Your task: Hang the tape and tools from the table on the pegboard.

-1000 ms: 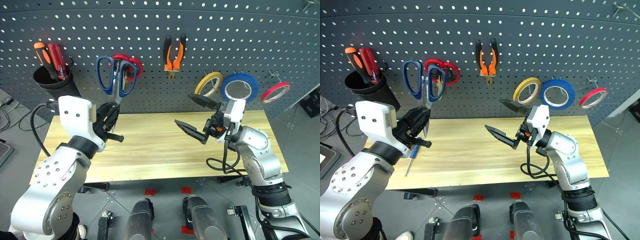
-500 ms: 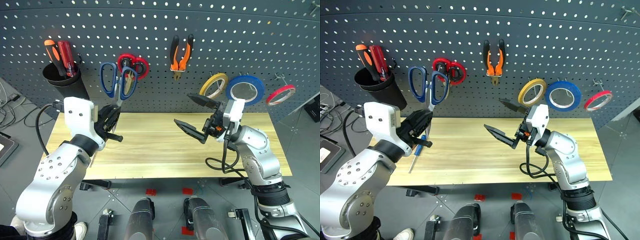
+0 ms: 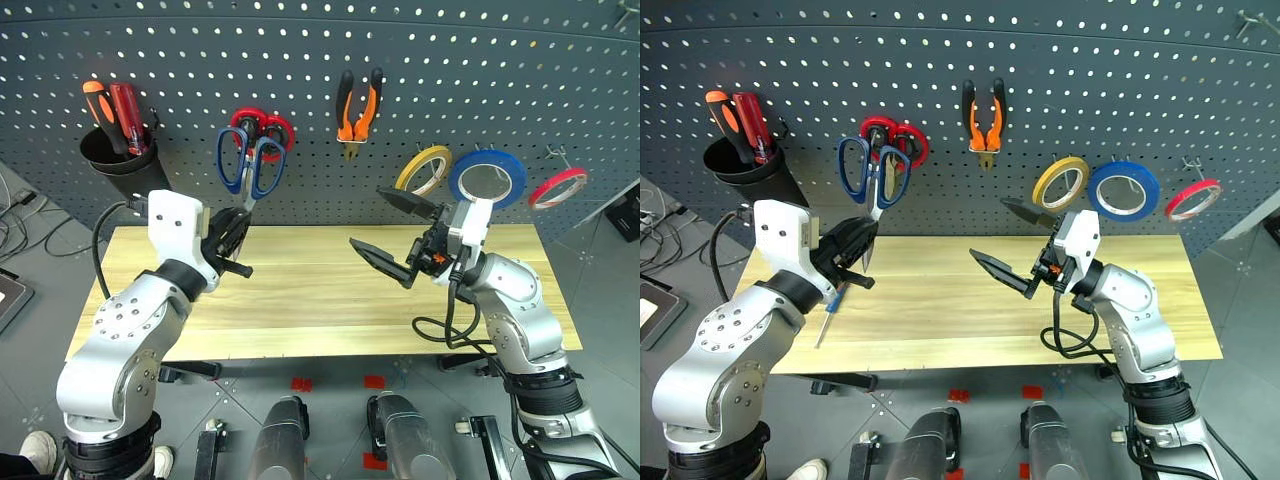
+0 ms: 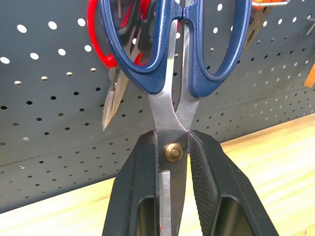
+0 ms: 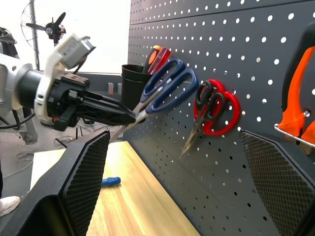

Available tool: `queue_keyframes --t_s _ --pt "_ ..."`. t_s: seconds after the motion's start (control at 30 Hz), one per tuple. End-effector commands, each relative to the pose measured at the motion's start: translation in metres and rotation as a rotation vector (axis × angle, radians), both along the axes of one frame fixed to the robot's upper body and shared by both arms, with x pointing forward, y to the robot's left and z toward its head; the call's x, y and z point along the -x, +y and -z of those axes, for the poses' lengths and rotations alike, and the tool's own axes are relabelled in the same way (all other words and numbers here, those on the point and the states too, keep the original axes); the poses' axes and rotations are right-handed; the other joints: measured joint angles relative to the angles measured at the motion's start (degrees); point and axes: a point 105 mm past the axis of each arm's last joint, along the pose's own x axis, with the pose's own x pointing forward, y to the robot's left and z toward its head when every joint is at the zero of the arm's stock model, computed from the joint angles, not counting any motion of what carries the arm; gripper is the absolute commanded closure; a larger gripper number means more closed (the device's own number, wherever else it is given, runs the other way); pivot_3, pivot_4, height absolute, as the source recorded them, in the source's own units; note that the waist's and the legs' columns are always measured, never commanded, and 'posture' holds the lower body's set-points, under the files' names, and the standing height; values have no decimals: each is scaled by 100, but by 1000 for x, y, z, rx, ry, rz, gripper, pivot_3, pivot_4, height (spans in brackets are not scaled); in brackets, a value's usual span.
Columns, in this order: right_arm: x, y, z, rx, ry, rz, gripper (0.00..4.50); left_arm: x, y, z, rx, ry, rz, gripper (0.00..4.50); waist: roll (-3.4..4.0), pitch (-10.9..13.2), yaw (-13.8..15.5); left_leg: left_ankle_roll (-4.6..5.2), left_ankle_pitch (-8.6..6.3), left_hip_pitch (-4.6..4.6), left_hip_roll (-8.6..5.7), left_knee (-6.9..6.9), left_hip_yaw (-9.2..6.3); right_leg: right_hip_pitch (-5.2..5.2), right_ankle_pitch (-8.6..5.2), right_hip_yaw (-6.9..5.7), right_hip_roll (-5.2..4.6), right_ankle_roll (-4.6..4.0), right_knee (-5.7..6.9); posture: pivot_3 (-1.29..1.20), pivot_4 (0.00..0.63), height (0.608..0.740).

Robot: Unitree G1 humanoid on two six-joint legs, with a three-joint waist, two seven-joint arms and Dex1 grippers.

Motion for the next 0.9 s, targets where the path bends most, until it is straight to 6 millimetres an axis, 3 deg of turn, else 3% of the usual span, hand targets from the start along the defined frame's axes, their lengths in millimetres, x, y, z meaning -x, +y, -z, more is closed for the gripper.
queue_keyframes --t_s 0.03,0.47,0.9 --pt "6 -2 -10 -8 -50 5 0 1 -4 -11 -21 -61 25 3954 0 0 -10 0 0 0 0 0 0 0 0 0 0 0 0 -129 245 740" --pt "9 -3 -10 0 -53 7 0 -7 3 -2 -47 -33 12 3954 0 0 -37 1 -1 0 1 0 0 -1 0 0 0 0 0 -142 245 740" --pt "11 -1 -12 3 -50 0 0 -12 10 1 -76 -31 -18 100 0 0 -42 3 -2 0 2 0 1 -1 0 0 0 0 0 -145 250 740"
